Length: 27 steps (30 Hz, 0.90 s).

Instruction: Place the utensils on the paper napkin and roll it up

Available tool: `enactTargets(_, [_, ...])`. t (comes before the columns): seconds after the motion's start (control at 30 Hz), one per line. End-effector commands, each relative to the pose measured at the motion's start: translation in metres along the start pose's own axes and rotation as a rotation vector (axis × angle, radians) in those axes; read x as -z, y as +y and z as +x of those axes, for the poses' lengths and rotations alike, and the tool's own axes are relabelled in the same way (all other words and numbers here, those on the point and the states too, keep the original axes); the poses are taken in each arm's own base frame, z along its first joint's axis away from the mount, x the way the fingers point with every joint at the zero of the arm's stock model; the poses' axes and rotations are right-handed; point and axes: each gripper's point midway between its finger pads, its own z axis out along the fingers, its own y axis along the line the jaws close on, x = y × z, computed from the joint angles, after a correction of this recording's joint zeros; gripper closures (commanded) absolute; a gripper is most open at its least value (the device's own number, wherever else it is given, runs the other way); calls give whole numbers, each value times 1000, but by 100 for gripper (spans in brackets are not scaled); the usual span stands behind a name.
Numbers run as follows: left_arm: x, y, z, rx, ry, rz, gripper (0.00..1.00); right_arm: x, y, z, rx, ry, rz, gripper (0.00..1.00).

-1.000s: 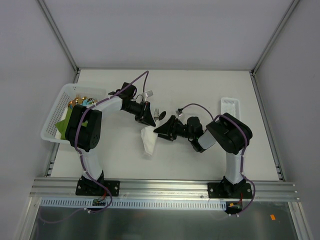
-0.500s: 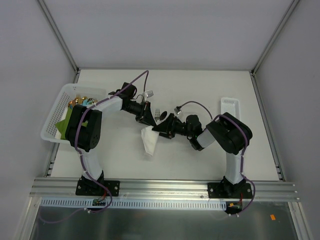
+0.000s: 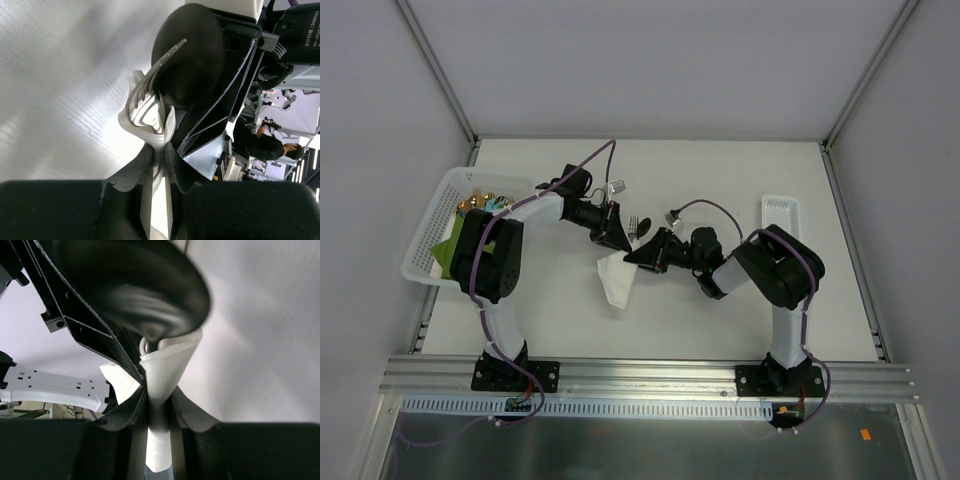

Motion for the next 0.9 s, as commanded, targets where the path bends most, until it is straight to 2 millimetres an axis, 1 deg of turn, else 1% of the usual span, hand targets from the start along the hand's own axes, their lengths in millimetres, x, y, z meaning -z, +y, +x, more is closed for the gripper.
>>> enactTargets(0.0, [11, -31, -6, -62, -19, 80, 100, -2, 62, -14, 156, -48, -212, 78])
enactTargets(0.03, [11, -32, -6, -65, -21, 77, 100, -3, 64, -15, 160, -49, -217, 82])
enactTargets(0.07, [12, -31, -7, -70, -26, 71, 100, -3, 65, -15, 161, -51, -218, 90])
enactTargets(0.13, [13, -30, -9, -82, -37, 47, 100, -2, 66, -15, 160, -54, -220, 100])
enactTargets(0.2, [18, -33, -15, -102, -62, 20, 99, -1, 68, -16, 163, -61, -221, 100])
enactTargets(0.27, [28, -31, -26, -119, -109, -30, 93, 1, 73, -17, 166, -74, -228, 100])
enactTargets(0.3, [35, -37, -30, -142, -134, -42, 87, 2, 74, -18, 169, -79, -230, 100])
enactTargets(0.33, [42, -42, -35, -163, -157, -50, 84, 3, 78, -20, 173, -92, -235, 100])
enactTargets(0.37, [47, -43, -39, -178, -179, -73, 79, 3, 80, -21, 173, -97, -237, 100])
enactTargets(0.4, [58, -50, -44, -209, -213, -83, 76, 4, 83, -21, 177, -98, -243, 100])
enactTargets(0.43, [64, -55, -48, -232, -232, -89, 70, 4, 85, -22, 177, -104, -246, 100])
enactTargets(0.47, [68, -59, -50, -250, -247, -96, 67, 5, 88, -23, 178, -111, -250, 100])
enactTargets(0.5, [77, -65, -53, -279, -275, -114, 61, 5, 90, -24, 180, -115, -253, 100])
enactTargets(0.57, [86, -70, -55, -308, -304, -137, 49, 5, 93, -26, 182, -124, -259, 100])
enactTargets(0.6, [93, -77, -56, -342, -329, -160, 47, 6, 98, -26, 186, -126, -267, 100])
enactTargets(0.67, [107, -85, -61, -387, -367, -194, 43, 8, 99, -31, 183, -151, -264, 100])
enactTargets(0.7, [116, -93, -61, -453, -389, -229, 43, 9, 104, -33, 185, -164, -268, 100])
enactTargets(0.73, [121, -101, -60, -489, -398, -239, 44, 10, 105, -34, 187, -174, -263, 100])
enactTargets(0.77, [125, -106, -57, -513, -400, -251, 44, 9, 101, -39, 175, -194, -235, 100])
enactTargets(0.8, [132, -115, -52, -587, -410, -280, 44, 9, 101, -40, 180, -204, -223, 100])
enactTargets(0.83, [136, -112, -51, -608, -416, -339, 44, 12, 108, -43, 191, -218, -220, 100])
enactTargets(0.87, [131, -111, -41, -619, -380, -361, 44, 11, 101, -46, 191, -233, -172, 100])
